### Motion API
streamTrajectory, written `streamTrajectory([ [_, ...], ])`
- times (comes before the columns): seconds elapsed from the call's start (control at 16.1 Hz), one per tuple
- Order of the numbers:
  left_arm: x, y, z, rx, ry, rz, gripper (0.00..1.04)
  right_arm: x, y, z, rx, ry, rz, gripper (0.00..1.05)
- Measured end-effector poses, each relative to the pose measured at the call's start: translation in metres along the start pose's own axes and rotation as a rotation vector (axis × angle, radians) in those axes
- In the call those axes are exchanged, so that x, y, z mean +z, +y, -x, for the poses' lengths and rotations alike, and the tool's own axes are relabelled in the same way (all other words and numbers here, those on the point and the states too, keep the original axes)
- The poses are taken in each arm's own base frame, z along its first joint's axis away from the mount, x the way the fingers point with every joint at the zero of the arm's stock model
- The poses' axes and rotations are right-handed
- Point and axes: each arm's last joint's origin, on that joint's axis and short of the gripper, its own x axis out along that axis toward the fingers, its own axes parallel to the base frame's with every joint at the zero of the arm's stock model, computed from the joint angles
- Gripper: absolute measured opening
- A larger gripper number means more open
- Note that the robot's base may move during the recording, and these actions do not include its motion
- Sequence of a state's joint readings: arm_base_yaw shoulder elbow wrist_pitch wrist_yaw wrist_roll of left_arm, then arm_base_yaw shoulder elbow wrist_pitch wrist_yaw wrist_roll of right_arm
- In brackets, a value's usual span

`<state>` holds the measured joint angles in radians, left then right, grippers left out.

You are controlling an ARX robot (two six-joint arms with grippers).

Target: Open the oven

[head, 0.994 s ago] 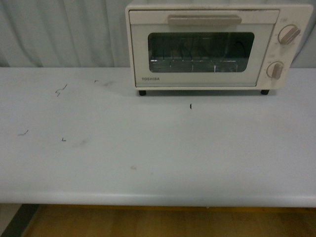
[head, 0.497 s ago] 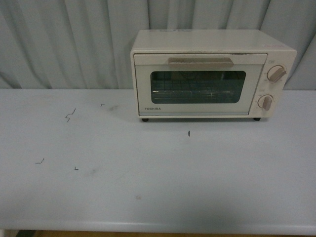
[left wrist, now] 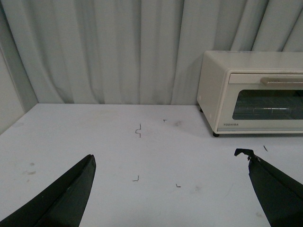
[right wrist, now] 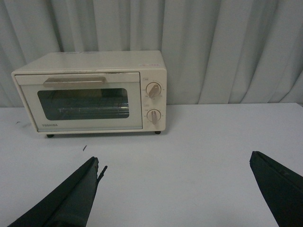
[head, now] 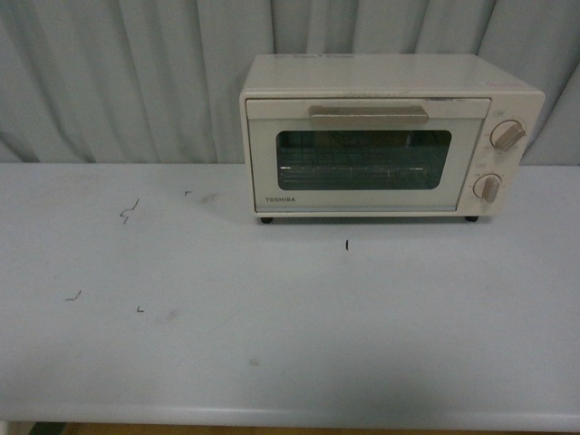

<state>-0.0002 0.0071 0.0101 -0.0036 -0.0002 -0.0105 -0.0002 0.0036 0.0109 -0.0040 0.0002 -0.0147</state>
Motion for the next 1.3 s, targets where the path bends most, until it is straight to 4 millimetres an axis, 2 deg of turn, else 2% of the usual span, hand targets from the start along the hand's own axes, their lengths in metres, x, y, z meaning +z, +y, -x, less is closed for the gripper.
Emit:
streamTrajectory([
  [1.3,-0.0002,0.0,0.0,0.0,0.002,0.0,0.98,-0.0007,0.0,0.0,0.0,0.007,0.0,0.98],
])
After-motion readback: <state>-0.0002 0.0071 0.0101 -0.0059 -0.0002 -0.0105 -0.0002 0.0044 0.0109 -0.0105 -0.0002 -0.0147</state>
